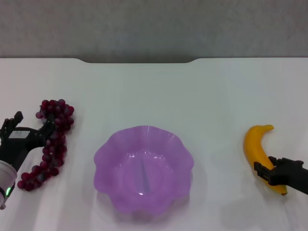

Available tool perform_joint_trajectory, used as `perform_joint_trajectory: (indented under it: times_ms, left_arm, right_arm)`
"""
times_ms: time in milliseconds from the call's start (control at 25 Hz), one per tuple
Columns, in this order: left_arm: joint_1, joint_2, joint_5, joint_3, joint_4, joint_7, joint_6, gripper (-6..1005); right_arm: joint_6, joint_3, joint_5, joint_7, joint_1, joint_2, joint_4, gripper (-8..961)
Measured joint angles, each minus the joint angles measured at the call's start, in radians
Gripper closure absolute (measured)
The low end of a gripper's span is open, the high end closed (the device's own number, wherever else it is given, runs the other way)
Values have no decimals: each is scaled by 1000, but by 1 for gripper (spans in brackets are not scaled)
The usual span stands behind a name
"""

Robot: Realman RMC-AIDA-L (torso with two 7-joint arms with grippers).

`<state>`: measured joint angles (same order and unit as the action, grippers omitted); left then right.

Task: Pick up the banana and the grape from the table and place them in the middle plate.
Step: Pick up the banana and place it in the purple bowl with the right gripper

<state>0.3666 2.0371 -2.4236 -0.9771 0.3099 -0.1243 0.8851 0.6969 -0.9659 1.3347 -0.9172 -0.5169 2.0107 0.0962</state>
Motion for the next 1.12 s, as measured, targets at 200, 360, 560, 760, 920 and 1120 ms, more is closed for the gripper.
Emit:
perform_joint_trajectory:
  times_ms: [200, 360, 560, 760, 920, 1120]
  left_arm:
    - [0, 0, 1, 0, 0, -1, 0, 120]
    - [-2, -2, 2, 0, 0, -21, 0, 120]
    - [-3, -3, 0, 0, 0, -30, 0, 120]
    - [-3, -3, 0, 0, 0, -31, 0, 120]
    - [-2, -4, -2, 0, -2, -31, 0, 120]
    - [-1, -5, -2, 0, -4, -31, 0, 120]
  right_arm:
    - [5, -37, -1, -2, -7, 0, 1, 463]
    - [11, -48, 0, -5, -8, 2, 1, 459]
    - [22, -50, 2, 3, -5, 3, 5, 454]
    - [16, -47, -2, 24, -2, 5, 10, 449]
    - [8, -39, -9, 27, -5, 3, 15, 446]
    - [3, -39, -10, 23, -5, -1, 73, 441]
